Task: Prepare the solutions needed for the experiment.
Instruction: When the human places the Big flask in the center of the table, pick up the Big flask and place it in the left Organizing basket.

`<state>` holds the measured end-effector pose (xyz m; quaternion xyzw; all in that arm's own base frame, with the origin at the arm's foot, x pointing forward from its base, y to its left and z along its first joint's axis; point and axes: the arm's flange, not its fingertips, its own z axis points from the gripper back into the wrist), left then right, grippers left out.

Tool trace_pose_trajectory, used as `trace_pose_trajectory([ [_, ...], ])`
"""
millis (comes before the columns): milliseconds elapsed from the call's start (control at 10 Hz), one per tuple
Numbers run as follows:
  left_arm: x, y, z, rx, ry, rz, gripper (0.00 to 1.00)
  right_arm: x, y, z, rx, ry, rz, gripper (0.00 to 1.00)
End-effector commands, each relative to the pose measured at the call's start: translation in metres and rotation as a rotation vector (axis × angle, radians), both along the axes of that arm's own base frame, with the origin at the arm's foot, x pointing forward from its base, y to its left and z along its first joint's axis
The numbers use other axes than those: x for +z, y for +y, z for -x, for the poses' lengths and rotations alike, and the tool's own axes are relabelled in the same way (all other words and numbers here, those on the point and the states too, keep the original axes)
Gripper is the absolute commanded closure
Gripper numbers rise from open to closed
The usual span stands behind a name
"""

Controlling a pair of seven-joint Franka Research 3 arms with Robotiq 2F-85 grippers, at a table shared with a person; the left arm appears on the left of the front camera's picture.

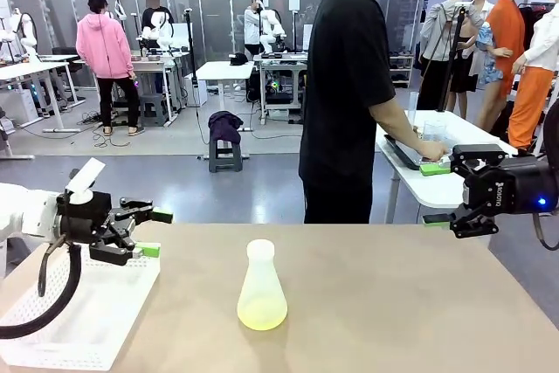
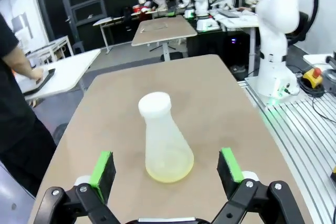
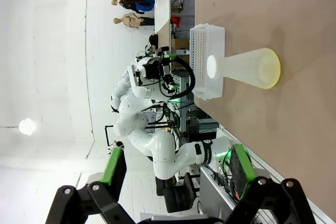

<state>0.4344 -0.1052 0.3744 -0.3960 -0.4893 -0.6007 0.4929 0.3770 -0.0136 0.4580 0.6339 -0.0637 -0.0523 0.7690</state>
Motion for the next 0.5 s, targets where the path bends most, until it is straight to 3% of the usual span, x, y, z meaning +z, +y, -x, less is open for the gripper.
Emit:
trace_pose_trajectory([
  [0, 0.026, -0.036, -0.005, -0.08, -0.126, -0.054, 0.0, 0.002, -0.001, -0.001, 0.005, -0.003, 0.003, 0.0],
  [200, 0.019, -0.066, -0.019, -0.137, -0.124, -0.138, 0.0, 0.002, -0.001, -0.001, 0.005, -0.003, 0.003, 0.0],
  [400, -0.005, -0.082, -0.041, -0.172, -0.034, -0.23, 0.0, 0.002, -0.001, -0.001, 0.005, -0.003, 0.003, 0.0],
])
